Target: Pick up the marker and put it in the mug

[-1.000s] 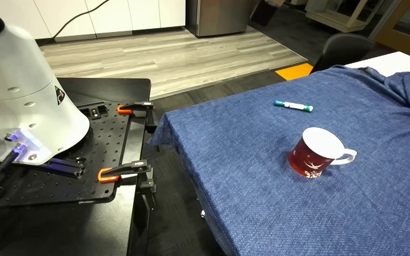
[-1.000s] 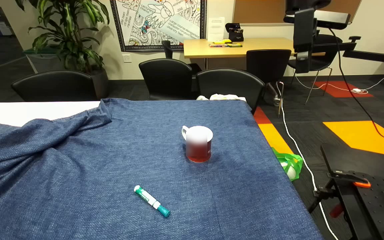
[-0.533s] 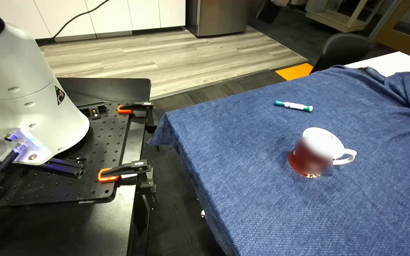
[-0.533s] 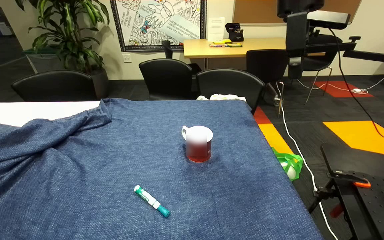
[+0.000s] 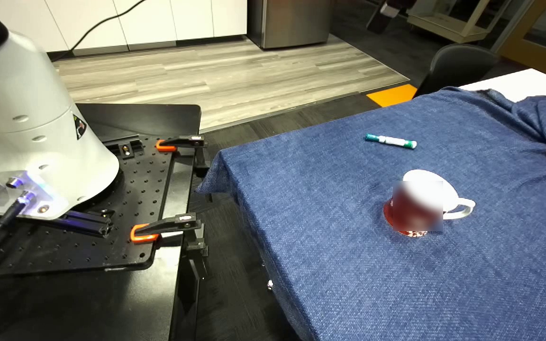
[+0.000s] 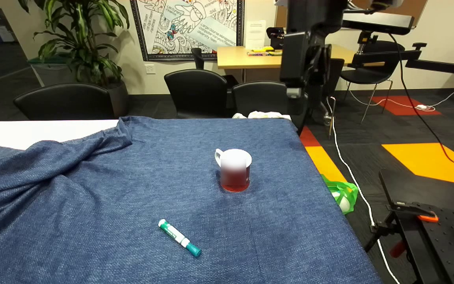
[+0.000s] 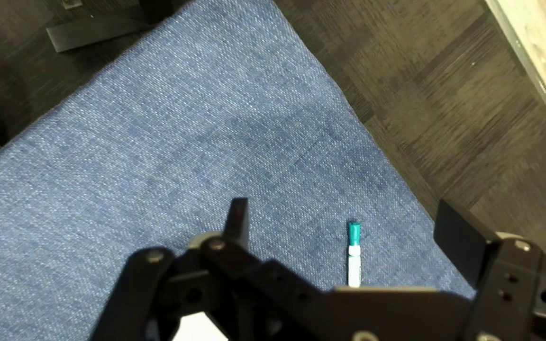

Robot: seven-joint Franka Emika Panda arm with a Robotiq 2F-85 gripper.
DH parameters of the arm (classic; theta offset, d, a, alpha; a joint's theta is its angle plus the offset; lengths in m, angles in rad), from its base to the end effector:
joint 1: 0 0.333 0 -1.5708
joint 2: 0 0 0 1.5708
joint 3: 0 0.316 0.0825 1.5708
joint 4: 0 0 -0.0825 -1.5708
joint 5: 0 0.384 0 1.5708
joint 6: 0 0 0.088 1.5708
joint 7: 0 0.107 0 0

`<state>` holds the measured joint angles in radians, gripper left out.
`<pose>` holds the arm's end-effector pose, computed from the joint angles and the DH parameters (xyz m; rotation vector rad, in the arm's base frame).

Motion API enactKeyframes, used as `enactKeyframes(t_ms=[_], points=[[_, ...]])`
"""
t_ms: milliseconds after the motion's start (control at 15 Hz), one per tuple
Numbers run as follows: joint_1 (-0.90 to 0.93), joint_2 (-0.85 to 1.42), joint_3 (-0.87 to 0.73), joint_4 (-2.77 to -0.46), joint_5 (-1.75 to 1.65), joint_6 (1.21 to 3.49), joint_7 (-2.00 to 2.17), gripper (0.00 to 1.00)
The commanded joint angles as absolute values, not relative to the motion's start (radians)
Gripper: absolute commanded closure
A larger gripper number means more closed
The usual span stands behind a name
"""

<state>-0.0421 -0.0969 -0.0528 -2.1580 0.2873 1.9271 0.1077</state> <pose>0.5030 -0.0285 0.4322 -2.8321 0.4585 0.1954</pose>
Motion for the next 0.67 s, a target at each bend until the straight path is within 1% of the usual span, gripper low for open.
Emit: enactKeyframes(t_ms=[0, 333, 600], points=[[-0.020, -0.021, -0.017, -2.106, 0.289, 2.030, 0.210, 0.00], [0.022, 0.073, 0.026, -2.087, 0.235, 2.219, 0.318, 0.00], [0.062, 0.162, 0.036, -2.062, 0.138, 2.319, 0.408, 0.00]])
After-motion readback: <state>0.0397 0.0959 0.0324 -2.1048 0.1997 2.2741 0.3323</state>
